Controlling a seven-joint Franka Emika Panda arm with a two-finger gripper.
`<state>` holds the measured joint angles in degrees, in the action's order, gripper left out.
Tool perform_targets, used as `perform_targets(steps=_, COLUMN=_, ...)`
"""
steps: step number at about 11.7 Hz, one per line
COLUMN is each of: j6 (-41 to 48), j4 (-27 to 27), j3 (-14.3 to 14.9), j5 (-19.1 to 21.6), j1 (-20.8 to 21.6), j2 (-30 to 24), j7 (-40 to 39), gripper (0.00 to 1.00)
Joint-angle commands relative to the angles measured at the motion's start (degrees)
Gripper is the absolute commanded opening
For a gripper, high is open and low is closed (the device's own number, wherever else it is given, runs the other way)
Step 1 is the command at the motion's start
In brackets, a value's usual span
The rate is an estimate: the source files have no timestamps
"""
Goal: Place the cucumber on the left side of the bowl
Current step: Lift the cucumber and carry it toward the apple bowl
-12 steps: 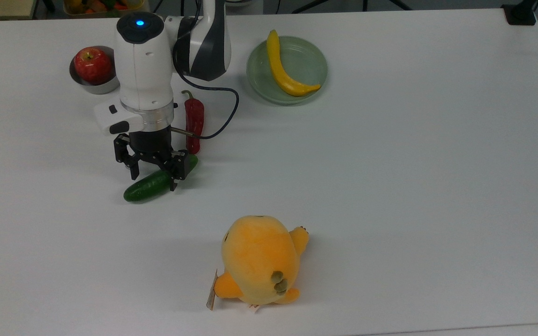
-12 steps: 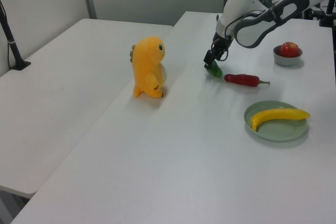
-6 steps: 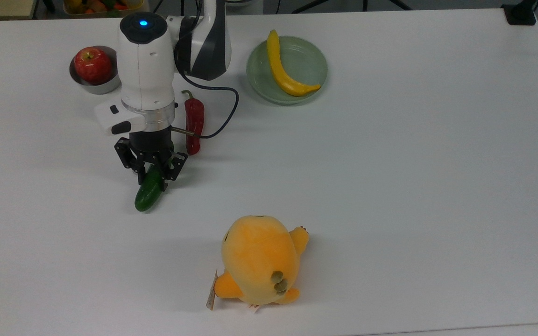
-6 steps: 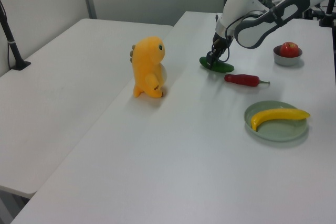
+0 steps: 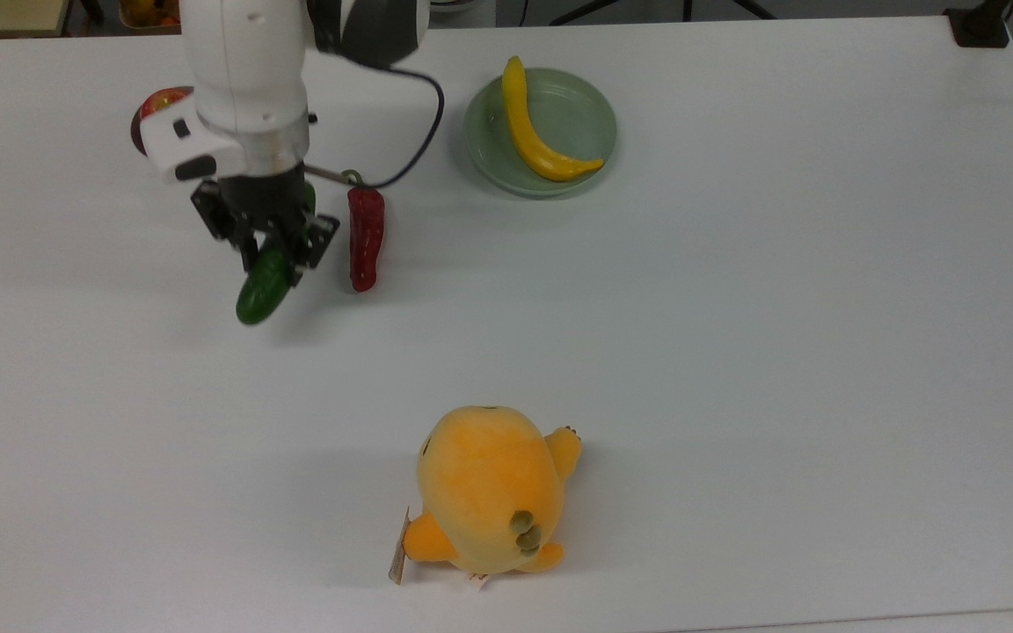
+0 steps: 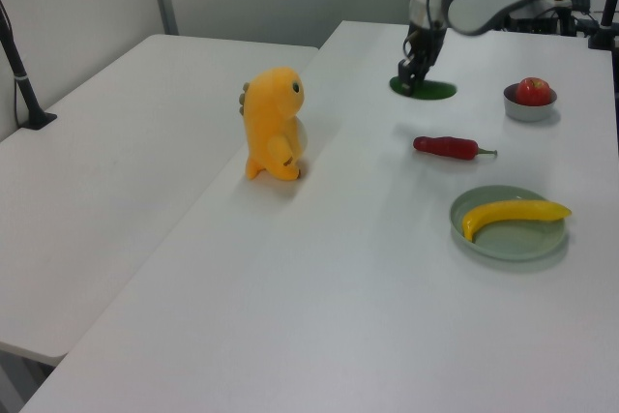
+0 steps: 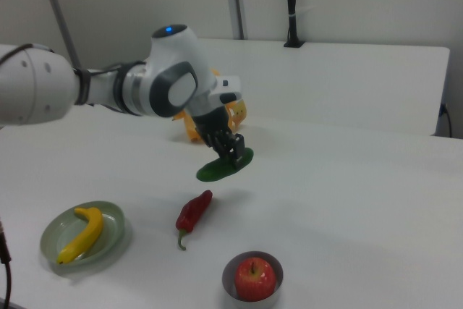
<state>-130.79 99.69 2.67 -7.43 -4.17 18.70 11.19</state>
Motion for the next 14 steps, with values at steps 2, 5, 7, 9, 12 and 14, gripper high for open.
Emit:
perform_targets(steps=2, j6=17.89, j4=3.49, j3=-0.03, j5=-0.57, j1=0.48, j2=-6.99, j7=-8.6, gripper=0.1)
perform_targets(steps=5, j6=25.48, j4=8.75, j3=-0.03, j5=-0.3, j1=-0.13, j2=-11.66, j7=-21.97, gripper=0.1)
perform_targets(steps=7, j6=25.5, j4=11.92, j3=0.32, j5=-0.3, j1=-0.57, j2=-12.63, j7=-25.67, gripper=0.1)
perform_targets(steps=9, j6=23.84, j4=15.0, j3=1.1, j5=-0.3, j1=-2.41, j2=-12.98, j7=-29.19, gripper=0.1)
perform_targets(steps=12, j6=17.0, j4=21.14, j3=4.17, j5=-0.3, j1=-2.59, j2=-14.47, j7=-31.31, gripper=0.1)
perform_targets(steps=14, j6=13.48, j4=23.44, j3=5.59, j5=-0.39, j1=-2.59, j2=-14.92, j7=-32.81, gripper=0.12)
